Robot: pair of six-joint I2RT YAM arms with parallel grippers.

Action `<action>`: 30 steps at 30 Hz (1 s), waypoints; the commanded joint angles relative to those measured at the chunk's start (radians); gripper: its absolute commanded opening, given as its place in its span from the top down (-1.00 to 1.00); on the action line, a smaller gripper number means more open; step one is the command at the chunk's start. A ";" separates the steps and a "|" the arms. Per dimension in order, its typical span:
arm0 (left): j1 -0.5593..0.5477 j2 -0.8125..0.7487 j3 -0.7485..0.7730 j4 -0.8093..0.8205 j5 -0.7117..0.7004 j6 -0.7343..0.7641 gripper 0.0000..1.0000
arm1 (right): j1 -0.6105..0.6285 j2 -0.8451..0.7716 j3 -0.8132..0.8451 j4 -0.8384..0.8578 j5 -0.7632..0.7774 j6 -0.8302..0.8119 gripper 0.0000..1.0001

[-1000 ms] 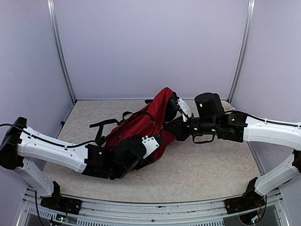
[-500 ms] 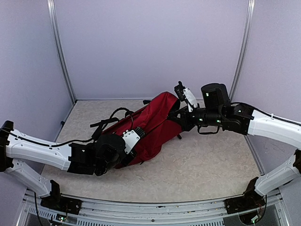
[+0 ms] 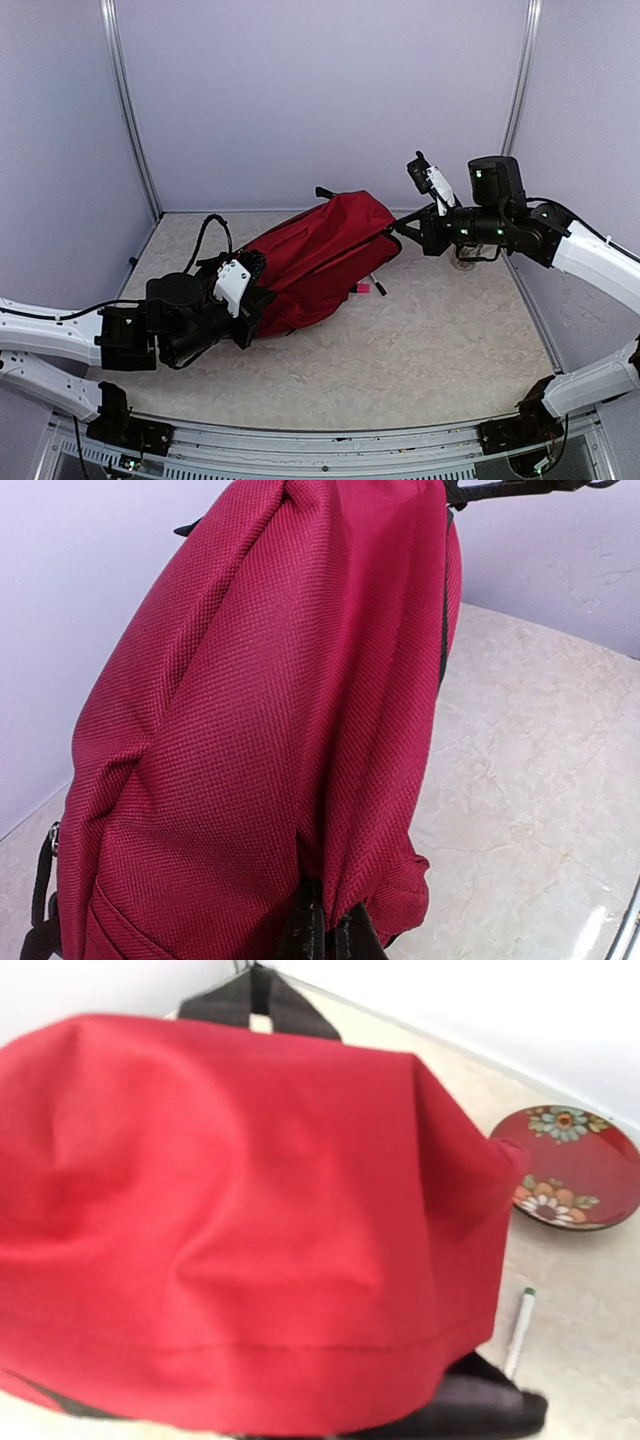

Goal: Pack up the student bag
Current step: Zip the student bag into the largest pocket of the bag, then hold the largest pocket of the student bag.

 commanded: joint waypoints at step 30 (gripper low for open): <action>-0.162 0.160 0.488 -0.208 -0.292 0.114 -0.41 | 0.376 0.345 0.596 -0.026 0.148 -0.051 1.00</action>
